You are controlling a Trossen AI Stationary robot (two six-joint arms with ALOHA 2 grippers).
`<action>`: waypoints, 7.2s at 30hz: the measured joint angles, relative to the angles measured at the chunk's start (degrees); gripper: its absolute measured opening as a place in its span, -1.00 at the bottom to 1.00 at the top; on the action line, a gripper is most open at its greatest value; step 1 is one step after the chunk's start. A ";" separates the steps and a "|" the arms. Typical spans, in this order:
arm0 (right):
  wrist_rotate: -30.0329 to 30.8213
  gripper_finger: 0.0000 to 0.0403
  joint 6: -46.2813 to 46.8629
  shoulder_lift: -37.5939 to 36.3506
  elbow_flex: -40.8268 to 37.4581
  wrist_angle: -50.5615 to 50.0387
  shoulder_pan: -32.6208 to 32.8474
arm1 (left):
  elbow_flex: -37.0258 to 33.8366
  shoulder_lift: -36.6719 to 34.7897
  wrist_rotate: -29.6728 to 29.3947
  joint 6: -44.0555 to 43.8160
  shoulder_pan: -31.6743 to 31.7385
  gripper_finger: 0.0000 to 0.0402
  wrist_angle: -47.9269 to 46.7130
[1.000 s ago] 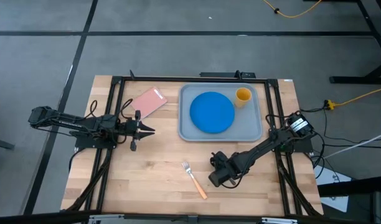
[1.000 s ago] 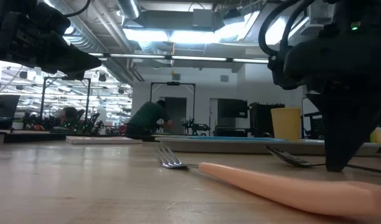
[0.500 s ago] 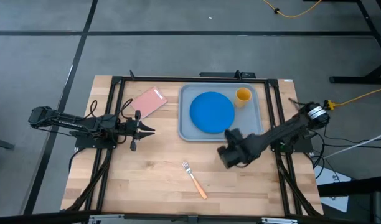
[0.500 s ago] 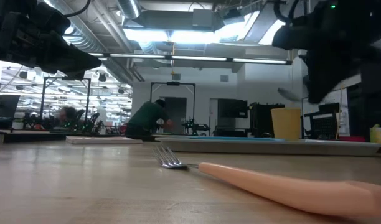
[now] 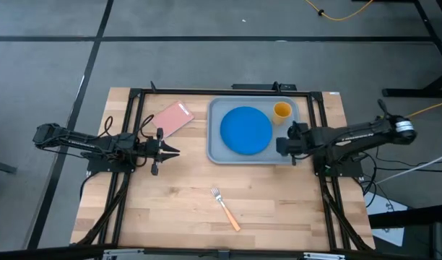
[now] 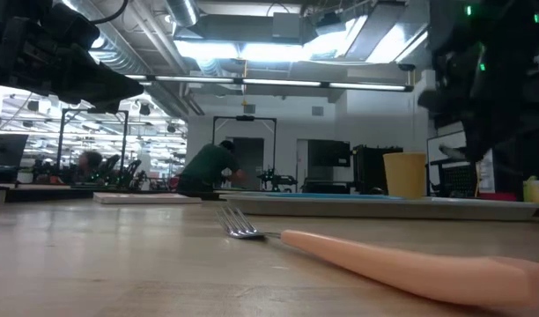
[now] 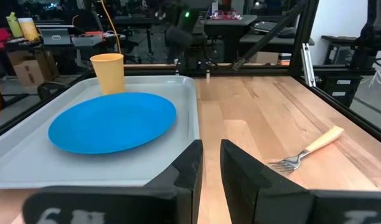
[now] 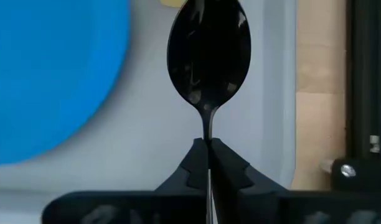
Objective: Pick and place plate/cup/fork/spoon on tray
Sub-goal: Put the spoon on the gray tray, then put the fork on the gray tray
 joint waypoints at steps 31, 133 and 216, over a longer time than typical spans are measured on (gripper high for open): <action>-5.94 -0.88 -20.46 12.21 -6.84 16.58 -24.91 | 0.00 0.01 -0.01 0.00 0.00 -0.76 0.00; -11.50 -0.53 -42.85 8.80 -2.53 42.13 -27.38 | 0.01 0.02 -0.01 0.00 -0.01 -0.76 -0.01; -1.70 -0.53 -12.06 64.85 58.34 20.90 28.40 | 0.02 0.00 0.00 0.00 -0.02 -0.76 -0.02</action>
